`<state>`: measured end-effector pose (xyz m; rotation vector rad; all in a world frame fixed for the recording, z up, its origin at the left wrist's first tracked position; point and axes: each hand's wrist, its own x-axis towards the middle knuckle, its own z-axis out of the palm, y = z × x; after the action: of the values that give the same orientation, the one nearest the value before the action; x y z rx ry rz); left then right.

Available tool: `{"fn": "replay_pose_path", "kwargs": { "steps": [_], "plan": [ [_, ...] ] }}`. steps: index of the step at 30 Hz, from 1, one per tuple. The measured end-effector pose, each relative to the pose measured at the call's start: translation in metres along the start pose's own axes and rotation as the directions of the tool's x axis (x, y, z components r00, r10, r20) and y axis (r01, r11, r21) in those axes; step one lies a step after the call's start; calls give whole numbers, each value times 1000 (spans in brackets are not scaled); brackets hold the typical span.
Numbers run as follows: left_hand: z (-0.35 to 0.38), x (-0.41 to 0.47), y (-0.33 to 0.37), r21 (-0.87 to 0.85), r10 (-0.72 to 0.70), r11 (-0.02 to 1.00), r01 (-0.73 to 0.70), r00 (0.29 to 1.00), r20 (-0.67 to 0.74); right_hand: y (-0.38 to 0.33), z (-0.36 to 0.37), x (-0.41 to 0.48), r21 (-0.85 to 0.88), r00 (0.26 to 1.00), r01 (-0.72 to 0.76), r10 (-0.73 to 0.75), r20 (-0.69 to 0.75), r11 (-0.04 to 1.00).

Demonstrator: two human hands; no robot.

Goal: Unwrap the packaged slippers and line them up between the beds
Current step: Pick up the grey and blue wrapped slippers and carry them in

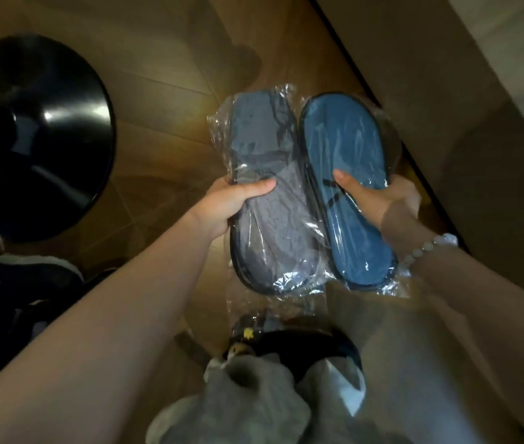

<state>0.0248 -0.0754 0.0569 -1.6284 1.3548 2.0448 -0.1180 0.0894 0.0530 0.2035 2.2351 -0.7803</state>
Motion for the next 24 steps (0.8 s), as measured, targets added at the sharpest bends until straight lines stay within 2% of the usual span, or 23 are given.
{"fn": "replay_pose_path", "kwargs": {
  "steps": [6,19,24],
  "plan": [
    [7,-71,30,-39,-55,998,52,995,-81,-17,-39,-63,81,1000,19,-17,-19,997],
    [44,-264,134,-21,-156,988,155,987,-42,-81,-184,-224,182,993,-65,81,-85,981],
    [75,-333,199,4,-102,995,102,994,23,-115,-257,-279,283,984,-84,124,-126,955]
  ]
}}
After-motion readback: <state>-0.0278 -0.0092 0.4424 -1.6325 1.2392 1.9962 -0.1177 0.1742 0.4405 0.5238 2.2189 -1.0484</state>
